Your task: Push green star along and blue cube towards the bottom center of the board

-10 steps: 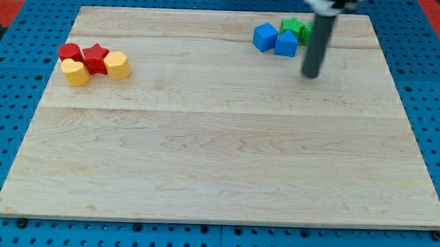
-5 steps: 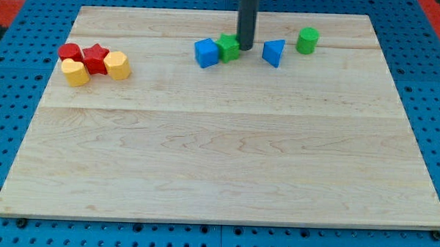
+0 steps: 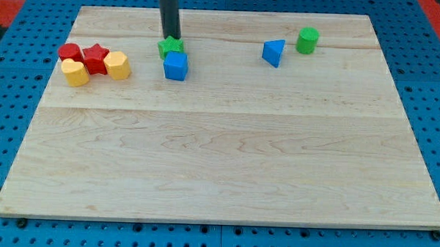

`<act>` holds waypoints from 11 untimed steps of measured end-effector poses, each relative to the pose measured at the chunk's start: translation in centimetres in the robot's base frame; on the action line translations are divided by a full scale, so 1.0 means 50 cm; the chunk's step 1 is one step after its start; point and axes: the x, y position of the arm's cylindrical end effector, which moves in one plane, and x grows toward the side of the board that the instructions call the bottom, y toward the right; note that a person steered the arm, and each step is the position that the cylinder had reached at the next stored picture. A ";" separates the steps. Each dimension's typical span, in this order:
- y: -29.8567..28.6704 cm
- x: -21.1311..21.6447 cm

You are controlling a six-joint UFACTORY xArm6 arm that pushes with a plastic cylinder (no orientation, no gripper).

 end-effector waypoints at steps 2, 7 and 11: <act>0.006 0.107; 0.192 0.254; 0.034 0.277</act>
